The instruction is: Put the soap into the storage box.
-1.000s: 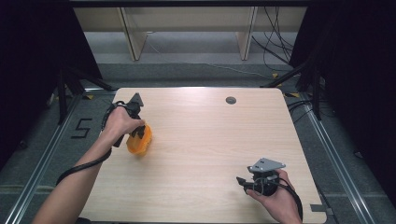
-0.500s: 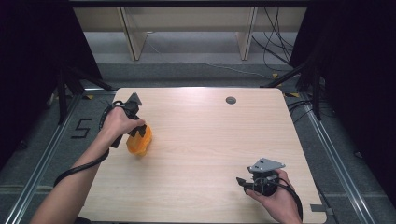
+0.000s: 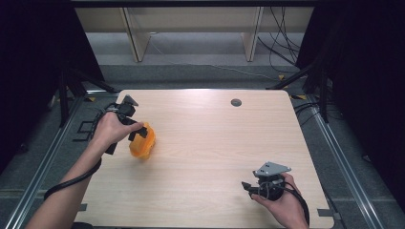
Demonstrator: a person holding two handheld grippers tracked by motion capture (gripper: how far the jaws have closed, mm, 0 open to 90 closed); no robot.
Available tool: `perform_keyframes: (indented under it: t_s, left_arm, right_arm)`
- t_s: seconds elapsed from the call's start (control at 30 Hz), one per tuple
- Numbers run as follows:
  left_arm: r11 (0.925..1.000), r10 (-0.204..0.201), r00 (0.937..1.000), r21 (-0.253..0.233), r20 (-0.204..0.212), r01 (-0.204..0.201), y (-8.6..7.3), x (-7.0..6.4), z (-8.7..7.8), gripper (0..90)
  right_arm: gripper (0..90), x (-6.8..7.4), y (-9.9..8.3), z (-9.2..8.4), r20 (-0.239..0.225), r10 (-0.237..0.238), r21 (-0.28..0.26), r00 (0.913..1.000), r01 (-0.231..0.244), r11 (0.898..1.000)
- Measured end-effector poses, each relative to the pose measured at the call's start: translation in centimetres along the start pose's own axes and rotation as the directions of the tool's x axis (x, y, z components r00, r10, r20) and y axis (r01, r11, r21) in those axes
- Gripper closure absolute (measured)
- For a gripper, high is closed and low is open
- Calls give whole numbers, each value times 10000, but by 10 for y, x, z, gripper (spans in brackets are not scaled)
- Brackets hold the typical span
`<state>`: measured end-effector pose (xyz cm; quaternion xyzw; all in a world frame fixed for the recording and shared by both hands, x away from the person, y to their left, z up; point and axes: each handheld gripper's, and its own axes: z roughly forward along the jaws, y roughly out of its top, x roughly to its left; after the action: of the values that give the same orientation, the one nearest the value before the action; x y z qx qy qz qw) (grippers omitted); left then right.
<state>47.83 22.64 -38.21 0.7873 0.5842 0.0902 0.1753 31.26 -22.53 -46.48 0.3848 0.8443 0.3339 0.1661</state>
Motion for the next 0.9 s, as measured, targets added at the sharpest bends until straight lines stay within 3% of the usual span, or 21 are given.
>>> perform_keyframes:
  t_s: [0.07, 0.2, 0.23, 0.33, 0.5, 0.57, 0.67, 0.7, 0.73, 0.77, 0.8, 0.83, 0.87, 0.9]
  left_arm:
    - [9996, 150, 9999, -236, 59, -149, -6, -1, -6, 209]
    - [9962, 270, 9992, -835, 292, -245, -23, -3, -13, 196]
    - [9941, 405, 9988, -1014, 286, -374, -29, -3, -13, 195]
    - [9905, 407, 9981, -1330, 462, -342, -48, 0, -17, 188]
    - [9765, 325, 9979, -2146, 559, -197, -88, 8, -10, 183]
    - [9555, 236, 9972, -2949, 708, -17, -108, 11, -3, 183]
    - [9437, 367, 9940, -3309, 1028, -6, -132, 17, 5, 185]
    - [9385, 446, 9939, -3452, 1005, -72, -141, 19, 8, 192]
    - [9231, 360, 9953, -3845, 897, 12, -151, 19, 14, 192]
    - [9189, 559, 9965, -3936, 627, -267, -159, 21, 17, 198]
    - [9145, 584, 9962, -4037, 646, -274, -165, 21, 20, 212]
    - [8983, 490, 9965, -4391, 672, -145, -174, 21, 26, 236]
    - [8768, 238, 9965, -4806, 805, 179, -180, 20, 31, 263]
    - [8616, 238, 9977, -5074, 639, 119, -187, 20, 35, 273]
  right_arm:
    - [418, 2, 0, -1, -53, 270, 127, 9996, -269, 9996]
    - [417, 2, 0, -1, -34, 266, 132, 9996, -266, 9996]
    - [417, 0, 0, 0, 20, -21, -27, 10000, 21, 10000]
    - [417, 0, 0, -1, 35, 57, -37, 10000, -56, 10000]
    - [417, 0, 0, -1, 86, -6, -121, 10000, 7, 9999]
    - [417, 0, 0, -1, 84, 23, -96, 10000, -22, 10000]
    - [417, 1, 0, -2, 77, 130, -12, 9999, -130, 9999]
    - [417, 1, 0, -2, 78, 135, 1, 9999, -135, 9999]
    - [417, 1, 0, -1, 84, 158, -2, 9998, -158, 9999]
    - [417, 1, 0, -1, 92, 165, -6, 9998, -165, 9999]
    - [417, 2, 0, -2, 46, 276, 42, 9996, -276, 9996]
    - [417, 2, 0, -2, 37, 308, 39, 9995, -308, 9995]
    - [417, 2, 0, -2, 49, 244, 12, 9997, -244, 9997]
    - [417, 2, 0, -2, 39, 255, 49, 9997, -255, 9997]
